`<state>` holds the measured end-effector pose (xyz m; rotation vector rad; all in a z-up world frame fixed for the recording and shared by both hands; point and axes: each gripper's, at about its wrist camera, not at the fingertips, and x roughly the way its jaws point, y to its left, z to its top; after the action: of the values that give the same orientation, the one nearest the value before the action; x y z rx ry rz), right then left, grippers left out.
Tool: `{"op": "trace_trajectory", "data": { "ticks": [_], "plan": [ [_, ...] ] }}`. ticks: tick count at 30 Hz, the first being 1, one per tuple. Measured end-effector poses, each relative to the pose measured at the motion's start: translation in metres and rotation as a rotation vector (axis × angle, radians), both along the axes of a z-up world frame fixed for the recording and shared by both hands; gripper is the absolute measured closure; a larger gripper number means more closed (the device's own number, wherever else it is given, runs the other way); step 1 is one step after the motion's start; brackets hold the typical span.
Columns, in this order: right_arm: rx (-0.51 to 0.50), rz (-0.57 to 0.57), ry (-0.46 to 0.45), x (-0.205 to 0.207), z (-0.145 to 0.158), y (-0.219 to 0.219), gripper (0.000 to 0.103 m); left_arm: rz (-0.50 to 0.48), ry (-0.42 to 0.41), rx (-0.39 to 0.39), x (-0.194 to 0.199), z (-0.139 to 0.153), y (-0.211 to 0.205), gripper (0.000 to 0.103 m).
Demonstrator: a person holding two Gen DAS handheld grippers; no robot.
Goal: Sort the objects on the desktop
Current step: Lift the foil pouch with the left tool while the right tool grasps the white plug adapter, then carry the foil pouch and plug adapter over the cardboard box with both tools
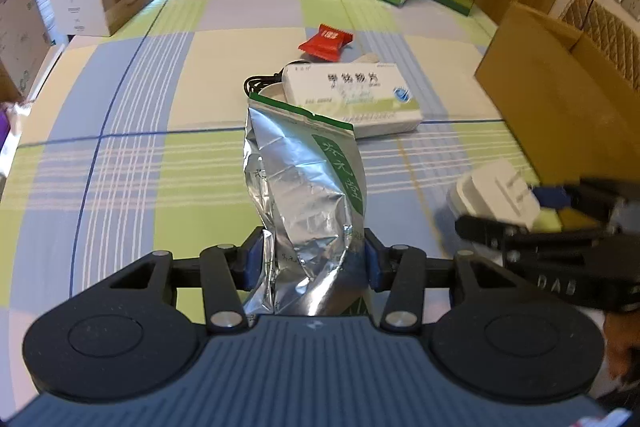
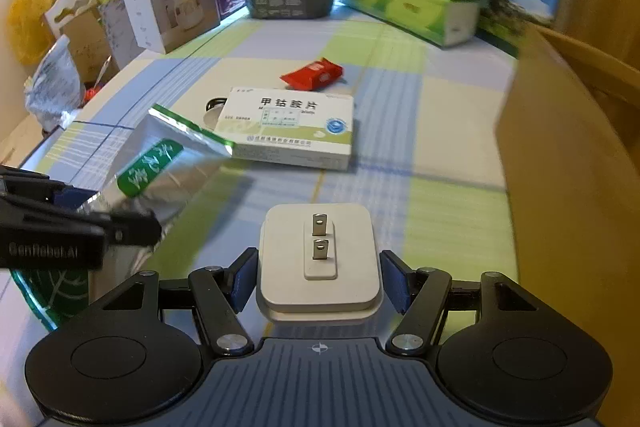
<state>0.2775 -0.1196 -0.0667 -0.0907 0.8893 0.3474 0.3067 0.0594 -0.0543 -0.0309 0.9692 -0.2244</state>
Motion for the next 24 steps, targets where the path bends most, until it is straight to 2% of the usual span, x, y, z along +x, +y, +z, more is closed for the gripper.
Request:
{"op": "trace_trajectory", "data": {
  "ticks": [7,14,24],
  "plan": [
    [0.035,-0.039,-0.021,-0.054,0.028,-0.025,0.041,0.066,-0.005,-0.060,-0.057,0.023,-0.010,0.060],
    [0.067,-0.048,-0.085,-0.096,0.070,-0.040,0.041,0.100,-0.039,-0.107,-0.106,0.057,-0.026,0.060],
    [0.053,-0.088,-0.169,-0.144,0.111,-0.078,0.041,0.066,-0.103,-0.144,-0.153,0.096,-0.058,0.060]
  ]
}}
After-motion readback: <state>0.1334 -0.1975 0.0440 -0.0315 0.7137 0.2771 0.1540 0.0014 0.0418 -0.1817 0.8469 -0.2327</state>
